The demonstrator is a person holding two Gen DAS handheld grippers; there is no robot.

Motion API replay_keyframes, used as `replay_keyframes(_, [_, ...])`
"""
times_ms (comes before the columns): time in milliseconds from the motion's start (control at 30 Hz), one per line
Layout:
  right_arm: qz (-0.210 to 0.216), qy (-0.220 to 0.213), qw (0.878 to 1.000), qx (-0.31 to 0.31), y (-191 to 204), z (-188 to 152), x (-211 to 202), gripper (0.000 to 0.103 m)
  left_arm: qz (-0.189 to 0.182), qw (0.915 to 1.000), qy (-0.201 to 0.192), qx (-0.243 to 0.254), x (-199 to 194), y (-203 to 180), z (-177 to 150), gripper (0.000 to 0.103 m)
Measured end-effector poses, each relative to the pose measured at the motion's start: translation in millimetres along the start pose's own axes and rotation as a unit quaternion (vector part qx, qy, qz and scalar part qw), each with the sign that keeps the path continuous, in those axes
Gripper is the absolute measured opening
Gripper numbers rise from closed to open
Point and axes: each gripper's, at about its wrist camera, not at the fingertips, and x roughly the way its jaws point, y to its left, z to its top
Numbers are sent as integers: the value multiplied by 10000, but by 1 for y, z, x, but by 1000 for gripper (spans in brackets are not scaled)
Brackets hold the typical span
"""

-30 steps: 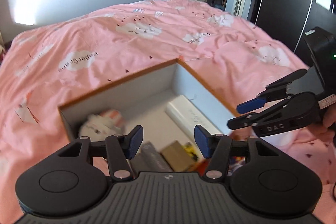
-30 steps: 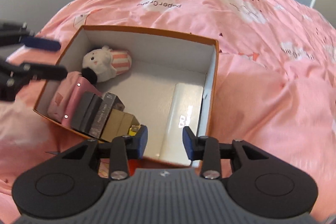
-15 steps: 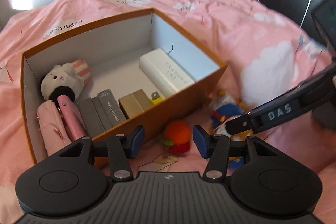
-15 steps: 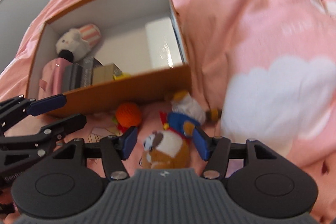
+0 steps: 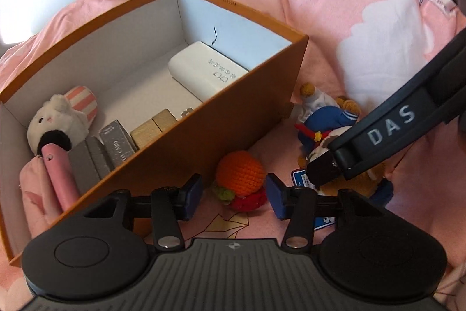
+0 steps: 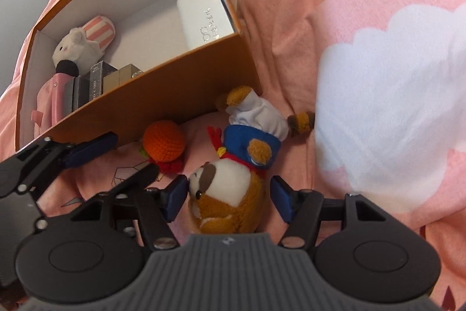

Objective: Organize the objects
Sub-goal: 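Grasp the brown sailor dog plush with the right tool while the left grasps the orange crocheted fruit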

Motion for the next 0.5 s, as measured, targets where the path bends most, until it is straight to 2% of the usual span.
replay_keyframes(167, [94, 69, 9999, 42, -3, 2, 4, 63, -107, 9999, 76, -35, 14, -4, 1, 55])
replay_keyframes(333, [175, 179, 9996, 105, -5, 3, 12, 62, 51, 9997, 109, 197, 23, -15, 0, 55])
replay_keyframes(400, [239, 213, 9994, 150, -5, 4, 14, 59, 84, 9997, 128, 213, 25, -16, 0, 49])
replay_keyframes(500, [215, 194, 9995, 115, -4, 5, 15, 58, 67, 9996, 152, 225, 28, -17, -1, 47])
